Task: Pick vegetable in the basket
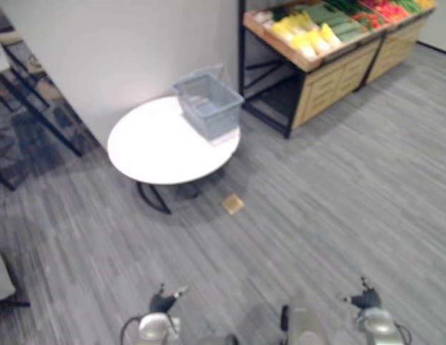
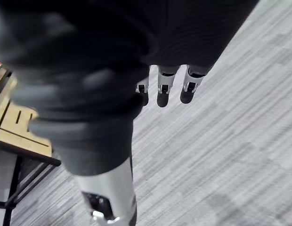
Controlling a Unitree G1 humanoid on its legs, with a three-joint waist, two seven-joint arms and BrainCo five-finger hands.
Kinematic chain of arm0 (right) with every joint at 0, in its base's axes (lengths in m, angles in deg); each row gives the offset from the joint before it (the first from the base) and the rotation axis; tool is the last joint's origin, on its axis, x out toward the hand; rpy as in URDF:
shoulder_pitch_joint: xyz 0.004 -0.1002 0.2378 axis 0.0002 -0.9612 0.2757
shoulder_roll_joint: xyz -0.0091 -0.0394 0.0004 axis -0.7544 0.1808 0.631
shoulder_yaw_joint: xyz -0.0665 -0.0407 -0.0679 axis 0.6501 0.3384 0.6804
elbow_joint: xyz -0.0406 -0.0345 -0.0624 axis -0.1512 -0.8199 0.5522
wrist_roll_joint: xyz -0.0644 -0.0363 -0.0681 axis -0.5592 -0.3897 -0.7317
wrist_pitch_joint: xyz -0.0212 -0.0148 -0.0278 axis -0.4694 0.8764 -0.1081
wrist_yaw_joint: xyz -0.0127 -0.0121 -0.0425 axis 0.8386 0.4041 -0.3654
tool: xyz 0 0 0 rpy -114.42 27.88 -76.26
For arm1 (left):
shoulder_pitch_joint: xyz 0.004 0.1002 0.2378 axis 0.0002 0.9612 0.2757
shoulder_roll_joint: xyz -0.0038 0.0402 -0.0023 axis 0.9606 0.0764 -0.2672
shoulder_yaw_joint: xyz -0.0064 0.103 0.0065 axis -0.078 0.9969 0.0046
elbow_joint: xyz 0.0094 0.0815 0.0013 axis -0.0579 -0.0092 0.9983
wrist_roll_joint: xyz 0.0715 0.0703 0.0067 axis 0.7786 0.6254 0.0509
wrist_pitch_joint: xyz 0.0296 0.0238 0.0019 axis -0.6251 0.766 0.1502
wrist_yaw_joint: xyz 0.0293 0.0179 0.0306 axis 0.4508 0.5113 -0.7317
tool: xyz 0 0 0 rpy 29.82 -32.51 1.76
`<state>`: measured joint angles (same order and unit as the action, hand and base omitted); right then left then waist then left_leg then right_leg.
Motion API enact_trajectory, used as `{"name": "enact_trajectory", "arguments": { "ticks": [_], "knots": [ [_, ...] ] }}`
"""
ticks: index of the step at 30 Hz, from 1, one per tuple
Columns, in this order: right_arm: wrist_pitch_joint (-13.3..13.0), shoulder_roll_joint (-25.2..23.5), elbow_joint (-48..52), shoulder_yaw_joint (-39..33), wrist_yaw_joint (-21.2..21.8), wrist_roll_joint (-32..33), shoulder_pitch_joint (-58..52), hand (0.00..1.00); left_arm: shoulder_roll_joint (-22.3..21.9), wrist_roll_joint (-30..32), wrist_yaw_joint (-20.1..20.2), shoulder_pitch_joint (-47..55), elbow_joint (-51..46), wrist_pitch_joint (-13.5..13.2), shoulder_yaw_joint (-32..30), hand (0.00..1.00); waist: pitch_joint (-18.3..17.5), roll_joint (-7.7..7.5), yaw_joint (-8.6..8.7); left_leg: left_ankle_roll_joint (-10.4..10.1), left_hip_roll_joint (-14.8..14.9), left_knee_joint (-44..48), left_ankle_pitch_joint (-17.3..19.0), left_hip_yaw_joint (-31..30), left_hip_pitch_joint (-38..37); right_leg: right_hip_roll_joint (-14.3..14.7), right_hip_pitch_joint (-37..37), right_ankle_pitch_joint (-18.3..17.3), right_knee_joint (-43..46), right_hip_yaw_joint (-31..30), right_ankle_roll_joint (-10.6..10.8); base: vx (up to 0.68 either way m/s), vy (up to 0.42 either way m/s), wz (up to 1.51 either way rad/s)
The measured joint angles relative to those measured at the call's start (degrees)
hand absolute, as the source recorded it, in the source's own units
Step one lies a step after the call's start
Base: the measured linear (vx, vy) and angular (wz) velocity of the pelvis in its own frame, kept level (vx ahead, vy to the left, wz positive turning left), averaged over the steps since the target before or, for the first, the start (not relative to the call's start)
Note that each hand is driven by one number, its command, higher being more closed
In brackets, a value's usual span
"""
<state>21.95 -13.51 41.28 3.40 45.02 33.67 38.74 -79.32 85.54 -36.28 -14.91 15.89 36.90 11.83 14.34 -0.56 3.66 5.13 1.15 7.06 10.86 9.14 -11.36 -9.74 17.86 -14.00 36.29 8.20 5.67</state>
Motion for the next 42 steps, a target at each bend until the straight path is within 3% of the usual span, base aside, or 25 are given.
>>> {"name": "enact_trajectory", "arguments": {
  "ticks": [1, 3, 4, 5, 6, 8, 9, 10, 12, 13, 15, 17, 19, 22, 23, 25, 26, 28, 30, 32, 34, 38, 40, 41, 42],
  "knots": [
    [0.03, -0.08, 0.32, 0.00, -0.01, -0.02, -0.09, 0.00, 0.01, 0.02, -0.05, -0.21, 0.02, -0.12, 0.00, 0.00, -0.04, 0.03, 0.17, -0.37, 0.58, -0.01, 0.20, -0.65, -0.41, 0.44, -0.01, 1.88, -7.53, -0.21, -0.01, 0.61, -0.267, 1.00],
    [0.10, -0.08, 1.56, -0.04, -0.06, -0.58, -0.08, 0.00, 0.39, 0.86, -0.15, -0.44, 0.10, -0.21, -0.03, 0.00, -0.38, -0.86, 0.69, -4.79, 1.77, -0.82, 2.56, -1.06, -2.47, 0.46, -0.03, 9.82, -28.30, -2.48, 0.69, 0.48, -0.262, 0.92],
    [0.25, -0.12, 1.96, 0.02, -0.07, -1.85, -0.23, 0.00, 0.85, 1.82, -0.14, -0.20, 0.19, -0.19, -0.01, 0.00, -0.39, -2.37, 0.71, -7.89, 1.81, -1.56, 4.96, -2.46, -5.01, -0.50, 0.15, 10.45, -31.43, -4.28, 0.84, 0.46, -0.295, 0.78],
    [0.38, 0.18, 2.20, -0.01, -0.05, -2.45, -0.11, 0.00, 0.65, 1.92, -0.17, -0.23, 0.41, -0.14, -0.04, 0.00, -0.23, -2.70, 0.76, -8.39, 2.47, -1.70, 6.48, -3.39, -6.39, -0.26, 0.19, 15.06, -29.59, -5.18, 2.62, 0.58, -0.384, 0.77],
    [0.52, 0.67, 3.81, -0.13, -0.04, -4.24, -0.28, 0.00, -0.04, 2.32, 0.03, -0.17, 0.87, -0.13, 0.19, 0.00, -0.46, -0.90, 0.73, -9.52, 4.54, -0.72, 7.96, -5.21, -6.77, 1.14, 2.13, 17.01, -23.31, -5.28, 3.96, 0.67, -0.478, 0.60],
    [0.56, 1.18, 7.68, 0.03, 0.18, -6.20, 0.42, 0.00, -0.39, 3.78, 0.04, 0.16, 1.86, -0.15, 0.16, 0.00, -0.26, 0.68, 0.53, -9.64, 6.85, 5.55, 7.79, -6.96, -4.73, 2.05, 3.83, 15.49, -15.61, -4.04, 1.77, 0.53, -0.397, 0.49],
    [0.55, 2.29, 9.90, 0.07, 0.62, -7.89, 0.65, 0.00, -1.17, 4.06, 0.02, 0.51, 1.99, -0.18, 0.14, 0.00, -0.19, 2.19, 0.46, -11.82, 8.87, 14.21, 6.30, -8.02, -1.52, 2.78, 2.60, 12.51, -13.45, -2.15, 0.28, 0.46, -0.397, 0.44],
    [0.55, 3.84, 11.07, 0.92, 0.80, -8.98, 1.09, 0.00, -1.91, 4.05, 0.01, 1.22, 1.92, -0.18, 0.17, 0.00, 0.15, 3.12, 0.44, -13.54, 10.81, 25.56, 1.87, -8.65, 2.63, 3.49, -0.46, 10.13, -12.85, -0.65, -0.80, 0.46, -0.397, 0.38],
    [0.44, 6.39, 13.03, 4.25, 0.98, -9.29, 1.27, 0.00, -2.84, 3.90, 0.02, 3.01, 1.65, -0.20, 0.48, 0.00, 0.67, 3.27, -0.92, -13.49, 14.01, 40.91, -6.94, -7.91, 7.87, 4.95, -6.24, 7.30, -13.95, 0.25, -2.10, 0.47, -0.294, 0.15],
    [0.46, 7.28, 14.16, 5.45, 0.97, -10.07, 1.99, 0.00, -3.35, 3.87, 0.04, 3.63, 0.95, -0.21, 0.56, 0.00, 1.02, 3.86, -1.61, -11.48, 16.50, 49.85, -5.25, -5.82, 11.88, 5.85, -10.31, 6.34, -15.87, 0.75, -2.62, 0.48, -0.253, 0.04],
    [0.31, 8.23, 14.71, 7.10, 0.77, -10.79, 3.70, 0.00, -3.54, 3.38, -0.08, 4.63, -0.19, -0.21, 0.54, 0.00, 1.41, 3.26, -2.89, -8.71, 17.62, 53.17, -3.66, -0.37, 16.21, 5.86, -15.65, 5.92, -19.54, 0.94, -3.23, 0.33, -0.148, 0.01],
    [0.28, 9.37, 14.69, 8.70, 0.75, -11.16, 6.06, 0.00, -3.55, 3.31, -0.33, 5.57, -1.59, -0.25, 0.39, 0.00, 1.53, 3.28, -3.79, -7.30, 17.39, 48.84, -2.32, 4.89, 20.45, 5.55, -19.72, 5.91, -23.60, 1.58, -3.21, 0.33, -0.079, 0.10],
    [0.21, 10.56, 14.70, 9.29, 0.75, -11.17, 8.40, 0.00, -3.57, 3.27, -0.54, 6.01, -2.30, -0.23, -0.11, 0.00, 1.57, 3.08, -4.45, -8.12, 15.17, 37.29, -1.57, 10.95, 22.36, 4.59, -22.36, 5.82, -26.61, 3.05, -3.05, 0.30, 0.019, 0.15],
    [-0.04, 15.76, 14.88, 11.07, 0.54, -11.20, 10.59, 0.00, -3.75, 3.25, -1.12, 6.11, -2.49, -0.25, -0.35, 0.00, 0.79, 4.96, -4.24, -7.37, 12.51, 10.55, -7.43, 24.56, 21.16, 5.59, -25.86, 4.03, -28.23, 7.27, -0.46, 0.35, 0.123, 0.44],
    [0.00, 16.94, 14.67, 10.89, 0.34, -11.25, 11.31, 0.00, -3.79, 3.26, -1.16, 6.29, -2.30, -0.23, -0.48, 0.00, 0.56, 6.28, -4.48, -0.79, 12.46, 8.10, -10.40, 24.98, 20.87, 6.37, -26.38, 2.17, -26.82, 7.73, 0.13, 0.35, 0.155, 0.37],
    [-0.03, 16.73, 16.52, 11.23, -0.37, -11.84, 12.37, 0.00, -3.24, 3.28, -1.01, 6.38, -1.95, -0.10, -1.20, 0.00, 0.09, 0.07, -5.55, 0.02, 6.63, 6.73, -8.19, 26.01, 19.48, 1.03, -25.90, -2.66, -21.66, 8.63, 2.25, 0.40, 0.171, 0.44],
    [-0.18, 16.66, 17.02, 11.25, -0.50, -12.78, 12.71, 0.00, -3.35, 3.38, -0.97, 6.57, -1.88, -0.04, -1.16, 0.00, 0.09, -1.33, -5.63, 0.07, 4.75, 5.46, -7.68, 25.36, 18.51, -0.85, -25.83, -3.15, -19.17, 8.81, 3.13, 0.39, 0.140, 0.61],
    [-0.29, 16.59, 16.82, 11.45, -0.64, -15.70, 14.52, 0.00, -2.69, 3.47, -0.98, 6.90, -1.32, -0.01, -1.09, 0.00, 0.21, -2.75, -5.45, 0.21, -1.36, 1.78, -6.15, 22.38, 12.78, -7.73, -20.58, -1.00, 3.12, 6.34, 4.94, 0.41, 0.131, 0.77],
    [-0.28, 16.62, 16.52, 13.70, -0.76, -15.76, 16.07, 0.00, -1.97, 3.83, -1.08, 6.78, -0.37, 0.15, -0.31, 0.00, 0.37, -2.60, -5.40, 0.52, -2.66, 1.65, -4.53, 19.32, 9.38, -8.59, -14.83, 1.29, 19.37, 1.36, 5.83, 0.51, 0.036, 0.84],
    [-0.32, 16.54, 16.40, 16.80, -0.74, -15.78, 18.69, 0.00, -1.29, 3.93, -1.13, 6.89, 0.23, 0.48, 0.21, 0.00, 0.48, -1.86, -5.59, 0.22, -2.42, 0.85, -4.12, 16.76, 6.98, -8.28, -10.52, -0.93, 23.94, 1.54, 1.75, 0.38, -0.072, 0.73],
    [-0.98, 16.60, 16.40, 18.17, -0.83, -15.87, 22.59, 0.00, -1.14, 3.99, -1.22, 6.75, 0.24, 0.51, 0.47, 0.00, 0.62, -1.48, -5.40, -0.65, -1.37, -0.26, -4.67, 13.49, 6.12, -8.12, -6.48, -3.07, 14.16, 1.94, -2.12, 0.32, -0.150, 0.76],
    [-1.00, 17.10, 15.63, 18.11, -0.84, -15.86, 26.28, 0.00, -1.04, 4.02, -1.16, 5.13, 0.25, 0.44, 1.72, 0.00, 0.74, -1.37, -5.36, -4.69, 1.76, -1.11, -5.40, 10.25, 6.20, -5.06, -5.84, 0.87, -12.05, -2.81, -0.44, 0.28, -0.310, 0.75],
    [-0.77, 17.10, 13.86, 18.87, -0.84, -15.86, 27.79, 0.00, 0.28, 4.26, -1.10, 5.23, 0.26, 0.32, 2.29, 0.00, 0.34, -4.31, -5.66, -7.69, 0.97, -1.11, -4.43, 10.13, 5.53, -6.75, -6.24, 13.55, -18.30, -4.30, -0.25, 0.21, -0.364, 0.42],
    [-0.69, 17.69, 11.66, 20.34, -0.87, -15.89, 29.98, 0.00, -0.25, 4.39, -1.11, 4.86, 1.49, 0.42, 2.25, 0.00, 1.03, -3.29, -6.18, -9.59, 2.19, -0.74, -4.19, 9.63, 5.25, -6.03, -6.18, 11.83, -16.75, -4.00, 2.52, 0.17, -0.416, 0.22],
    [-0.42, 18.52, 10.52, 21.79, -0.90, -15.89, 31.51, 0.00, -1.39, 4.40, -1.08, 5.60, 1.46, 0.27, 2.34, 0.00, 0.46, -0.90, -5.66, -10.82, 4.97, -0.59, -4.09, 9.31, 6.78, -3.64, -6.60, 11.67, -18.82, -2.18, 1.58, 0.15, -0.379, 0.11]
  ]
}}
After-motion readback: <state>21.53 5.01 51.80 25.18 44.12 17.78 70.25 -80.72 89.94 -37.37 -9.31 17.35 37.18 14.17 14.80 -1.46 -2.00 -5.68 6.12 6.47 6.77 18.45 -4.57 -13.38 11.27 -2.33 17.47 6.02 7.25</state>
